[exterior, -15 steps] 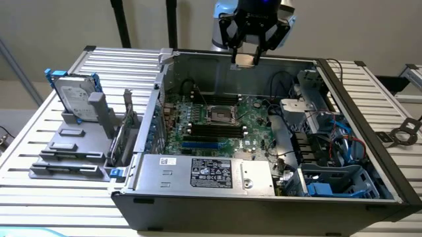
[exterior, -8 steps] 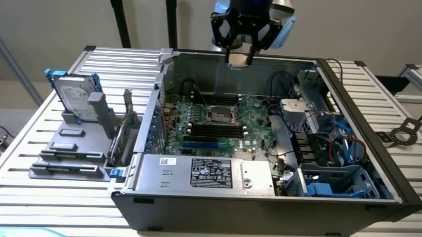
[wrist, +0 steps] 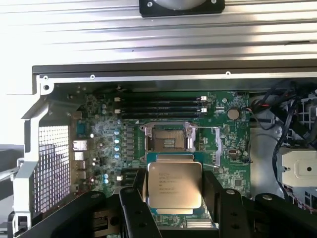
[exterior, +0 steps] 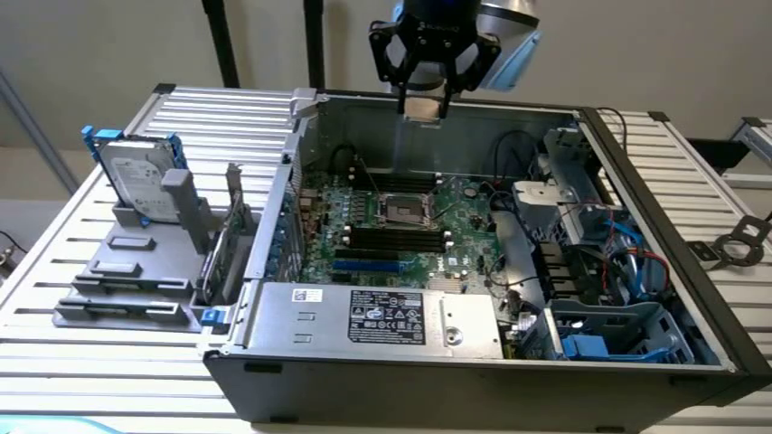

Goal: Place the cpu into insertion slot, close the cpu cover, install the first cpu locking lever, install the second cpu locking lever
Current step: 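Place the cpu into insertion slot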

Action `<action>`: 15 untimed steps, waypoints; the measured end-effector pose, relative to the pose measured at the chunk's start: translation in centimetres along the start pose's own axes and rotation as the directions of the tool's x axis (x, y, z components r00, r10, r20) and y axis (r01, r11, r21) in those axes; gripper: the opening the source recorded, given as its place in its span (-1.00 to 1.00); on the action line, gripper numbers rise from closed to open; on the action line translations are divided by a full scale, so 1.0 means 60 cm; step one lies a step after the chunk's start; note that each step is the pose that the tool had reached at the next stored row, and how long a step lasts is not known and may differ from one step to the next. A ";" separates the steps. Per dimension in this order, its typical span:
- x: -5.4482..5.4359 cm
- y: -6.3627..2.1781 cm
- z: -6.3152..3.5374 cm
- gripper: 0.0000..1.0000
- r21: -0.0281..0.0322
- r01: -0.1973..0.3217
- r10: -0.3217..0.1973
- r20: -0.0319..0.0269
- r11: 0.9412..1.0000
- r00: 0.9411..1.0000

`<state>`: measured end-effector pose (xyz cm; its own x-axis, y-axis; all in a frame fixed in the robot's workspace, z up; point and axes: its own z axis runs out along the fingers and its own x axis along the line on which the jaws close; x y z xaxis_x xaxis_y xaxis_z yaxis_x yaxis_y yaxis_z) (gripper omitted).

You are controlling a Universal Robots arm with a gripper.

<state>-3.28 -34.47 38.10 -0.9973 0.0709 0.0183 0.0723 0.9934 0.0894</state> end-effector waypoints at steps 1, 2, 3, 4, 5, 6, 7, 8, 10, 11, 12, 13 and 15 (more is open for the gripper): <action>0.000 0.000 0.000 0.09 0.000 -0.018 0.018 0.002 1.000 1.000; 0.000 0.000 0.000 0.09 -0.001 -0.037 0.037 0.003 0.999 0.999; 0.000 0.000 0.000 0.09 -0.001 -0.055 0.055 0.005 0.998 0.998; 0.000 0.000 0.000 0.09 -0.002 -0.073 0.073 0.007 0.997 0.997; 0.000 0.000 0.000 0.09 -0.002 -0.091 0.091 0.008 0.996 0.996; 0.000 0.000 0.000 0.09 -0.003 -0.109 0.109 0.010 0.994 0.994; 0.000 0.000 0.000 0.09 -0.003 -0.126 0.126 0.011 0.992 0.992; 0.000 0.000 0.000 0.09 -0.004 -0.144 0.144 0.013 0.990 0.989; 0.000 0.000 0.001 0.09 -0.005 -0.179 0.180 0.016 0.984 0.984; 0.000 0.000 0.001 0.09 -0.005 -0.199 0.199 0.017 0.980 0.980; 0.000 0.000 0.001 0.09 -0.006 -0.216 0.216 0.019 0.976 0.976; 0.000 0.000 0.001 0.09 -0.007 -0.233 0.233 0.020 0.972 0.972; 0.000 0.000 0.001 0.09 -0.008 -0.266 0.267 0.023 0.964 0.964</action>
<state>-3.29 -34.47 38.02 -0.9420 0.3352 0.0185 0.3355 0.9378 0.0891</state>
